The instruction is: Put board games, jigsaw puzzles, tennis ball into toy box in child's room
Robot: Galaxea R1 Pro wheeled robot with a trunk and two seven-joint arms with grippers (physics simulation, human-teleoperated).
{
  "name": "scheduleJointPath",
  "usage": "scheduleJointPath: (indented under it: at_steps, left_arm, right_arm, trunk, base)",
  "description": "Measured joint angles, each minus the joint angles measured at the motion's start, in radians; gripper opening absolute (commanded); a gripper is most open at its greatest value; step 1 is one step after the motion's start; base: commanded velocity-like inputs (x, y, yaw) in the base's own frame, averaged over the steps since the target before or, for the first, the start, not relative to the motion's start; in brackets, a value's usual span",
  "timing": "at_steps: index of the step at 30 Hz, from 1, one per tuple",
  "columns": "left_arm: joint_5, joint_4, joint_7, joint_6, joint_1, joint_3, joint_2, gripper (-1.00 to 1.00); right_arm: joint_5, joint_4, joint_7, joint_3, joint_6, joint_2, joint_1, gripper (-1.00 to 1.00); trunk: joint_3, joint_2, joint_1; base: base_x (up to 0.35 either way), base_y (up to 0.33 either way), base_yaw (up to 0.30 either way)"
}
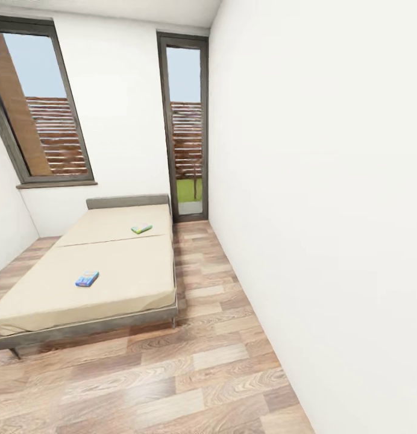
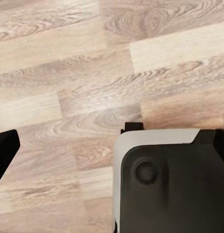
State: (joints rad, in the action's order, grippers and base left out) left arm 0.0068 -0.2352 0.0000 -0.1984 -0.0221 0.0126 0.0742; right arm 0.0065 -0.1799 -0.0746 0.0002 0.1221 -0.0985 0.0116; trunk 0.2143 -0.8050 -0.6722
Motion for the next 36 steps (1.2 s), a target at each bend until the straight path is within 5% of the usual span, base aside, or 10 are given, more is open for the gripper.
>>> scheduleJointPath:
  at_steps: [21, 36]
  left_arm:
    - [-0.003, -0.001, 0.0, -0.041, 0.0, -0.001, 0.0, 1.0]
    - [-0.005, 0.004, 0.0, -0.114, 0.0, -0.001, -0.002, 1.0]
  right_arm:
    - [-0.001, 0.0, 0.002, 0.002, 0.005, -0.001, 0.0, 1.0]
    - [-0.001, 0.0, 0.0, 0.004, 0.004, -0.002, 0.0, 1.0]
  trunk:
    - [0.007, 0.0, 0.001]
    - [0.011, 0.0, 0.0]
  base:
    - [0.105, 0.0, 0.1]
    - [0.127, 0.0, 0.253]
